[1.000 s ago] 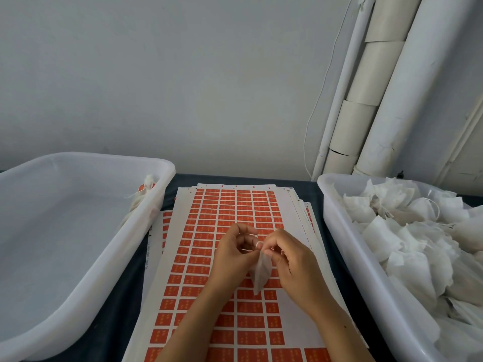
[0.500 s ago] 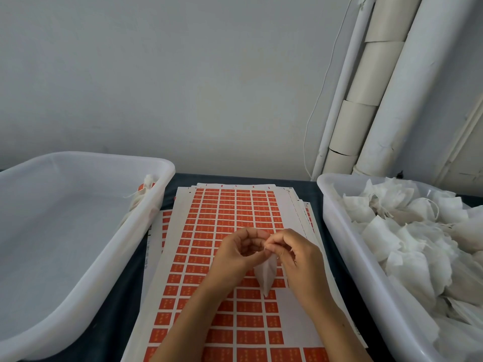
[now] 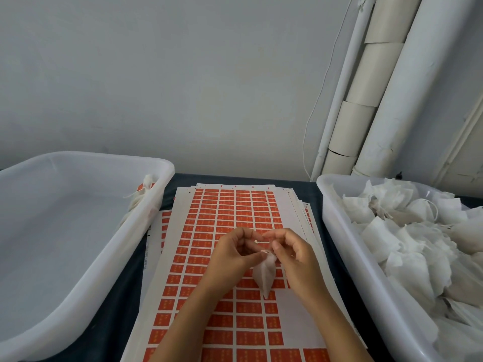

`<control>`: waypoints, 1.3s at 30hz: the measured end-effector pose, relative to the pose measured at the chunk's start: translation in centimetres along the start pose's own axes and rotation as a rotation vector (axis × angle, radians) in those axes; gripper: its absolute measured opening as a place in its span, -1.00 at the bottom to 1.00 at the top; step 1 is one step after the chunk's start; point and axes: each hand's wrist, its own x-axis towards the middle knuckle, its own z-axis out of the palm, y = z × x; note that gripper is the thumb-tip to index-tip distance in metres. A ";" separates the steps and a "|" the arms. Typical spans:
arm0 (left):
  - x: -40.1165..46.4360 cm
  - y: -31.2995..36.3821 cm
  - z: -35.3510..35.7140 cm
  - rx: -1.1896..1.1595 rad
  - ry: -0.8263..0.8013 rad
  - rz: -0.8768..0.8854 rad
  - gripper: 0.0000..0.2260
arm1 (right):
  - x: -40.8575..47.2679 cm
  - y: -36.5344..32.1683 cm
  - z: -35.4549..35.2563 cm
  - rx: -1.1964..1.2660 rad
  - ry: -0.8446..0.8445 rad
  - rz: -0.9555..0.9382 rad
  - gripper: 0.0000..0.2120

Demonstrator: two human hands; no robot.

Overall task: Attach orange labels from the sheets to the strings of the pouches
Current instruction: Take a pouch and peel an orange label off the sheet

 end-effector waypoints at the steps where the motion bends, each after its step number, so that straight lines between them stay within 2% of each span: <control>1: -0.1 0.0 0.1 0.026 0.011 0.014 -0.79 | 0.0 0.0 0.0 0.003 0.000 -0.007 -0.86; 7: -0.3 0.0 0.5 0.200 0.096 0.114 -0.76 | -0.1 0.0 -0.2 0.027 -0.011 0.003 -0.87; 13: -0.2 0.1 0.6 0.203 0.116 0.177 -0.78 | 0.1 0.1 0.1 -0.025 -0.003 0.097 -0.85; 23: 0.6 -1.4 0.3 0.125 0.177 -0.037 -0.83 | 0.1 0.5 0.5 -0.016 0.032 0.111 -0.88; 29: 0.8 -1.5 -0.1 0.123 0.118 -0.029 -0.80 | 0.0 0.9 0.5 -0.025 -0.006 0.070 -0.87; 34: 0.6 -1.4 -0.2 0.131 0.021 0.055 -0.80 | 0.2 1.3 1.0 0.008 0.051 0.145 -0.93; 37: 0.4 -1.2 0.0 0.129 -0.066 0.071 -0.85 | 0.2 1.3 1.1 0.068 0.089 0.174 -0.94; 39: 0.1 -1.1 0.0 0.037 -0.163 0.038 -0.95 | 0.1 1.3 1.2 0.083 0.113 0.163 -0.94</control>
